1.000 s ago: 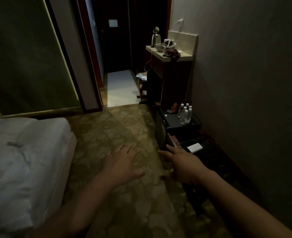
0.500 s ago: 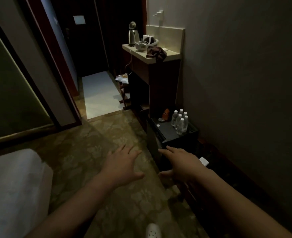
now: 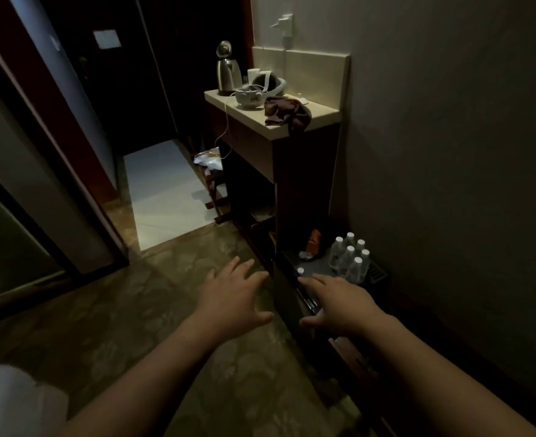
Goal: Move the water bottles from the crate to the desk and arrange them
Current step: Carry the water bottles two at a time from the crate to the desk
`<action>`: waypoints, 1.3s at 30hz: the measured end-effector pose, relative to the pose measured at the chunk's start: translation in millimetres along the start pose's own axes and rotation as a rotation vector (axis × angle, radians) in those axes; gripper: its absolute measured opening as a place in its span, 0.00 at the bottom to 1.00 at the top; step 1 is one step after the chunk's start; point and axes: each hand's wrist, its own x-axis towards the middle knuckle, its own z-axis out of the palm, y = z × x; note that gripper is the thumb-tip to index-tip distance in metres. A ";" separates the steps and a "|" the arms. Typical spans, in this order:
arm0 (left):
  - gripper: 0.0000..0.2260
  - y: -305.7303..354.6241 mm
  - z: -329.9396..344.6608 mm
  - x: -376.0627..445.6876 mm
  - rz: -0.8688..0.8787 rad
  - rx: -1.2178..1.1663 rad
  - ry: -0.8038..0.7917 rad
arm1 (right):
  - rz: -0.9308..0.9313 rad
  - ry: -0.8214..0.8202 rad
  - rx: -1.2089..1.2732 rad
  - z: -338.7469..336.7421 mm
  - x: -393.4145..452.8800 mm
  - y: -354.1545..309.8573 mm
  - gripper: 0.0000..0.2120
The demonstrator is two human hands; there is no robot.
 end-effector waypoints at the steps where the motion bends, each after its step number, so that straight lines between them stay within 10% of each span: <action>1: 0.37 -11.8 2.2 19.7 0.016 -0.003 -0.002 | 0.016 0.009 -0.008 -1.5 18.1 1.7 0.43; 16: 0.37 -107.3 6.3 327.2 0.484 -0.003 -0.094 | 0.574 0.094 0.136 -18.9 218.0 34.8 0.41; 39: 0.34 33.1 113.7 598.2 0.878 0.024 -0.240 | 1.014 0.108 0.375 27.6 330.7 236.5 0.37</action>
